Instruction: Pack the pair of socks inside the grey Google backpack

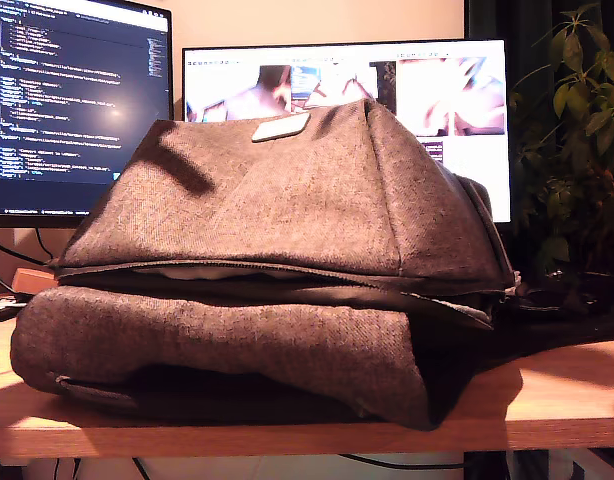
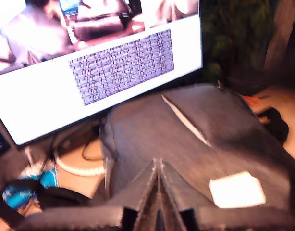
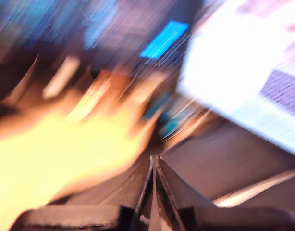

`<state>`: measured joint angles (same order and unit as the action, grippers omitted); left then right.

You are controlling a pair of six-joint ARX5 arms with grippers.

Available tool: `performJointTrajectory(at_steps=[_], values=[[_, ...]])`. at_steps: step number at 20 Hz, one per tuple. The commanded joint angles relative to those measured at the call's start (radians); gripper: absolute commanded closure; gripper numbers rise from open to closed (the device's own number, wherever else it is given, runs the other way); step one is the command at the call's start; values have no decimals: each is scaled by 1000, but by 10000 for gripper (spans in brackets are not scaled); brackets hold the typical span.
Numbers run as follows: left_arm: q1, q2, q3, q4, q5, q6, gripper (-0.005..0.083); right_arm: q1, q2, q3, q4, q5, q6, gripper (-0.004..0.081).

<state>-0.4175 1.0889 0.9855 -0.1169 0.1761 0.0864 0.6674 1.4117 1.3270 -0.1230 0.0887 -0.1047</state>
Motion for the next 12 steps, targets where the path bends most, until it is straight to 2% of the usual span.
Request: performJointTrajectory(at_steps=[1,6,9,12], values=[[39,14,2,40,20,19,794,-44,19,-7,34,-3,1,781],[177,13,-3,50,81,20,794,-216,16,-54,53,-90,0,781],[230,2,-41,43,127,19,794,-266,-6,-105,54,-111,0,781],[239,-15,-118,61,138,19,794,-289,-56,-176,75,-114,0,781]])
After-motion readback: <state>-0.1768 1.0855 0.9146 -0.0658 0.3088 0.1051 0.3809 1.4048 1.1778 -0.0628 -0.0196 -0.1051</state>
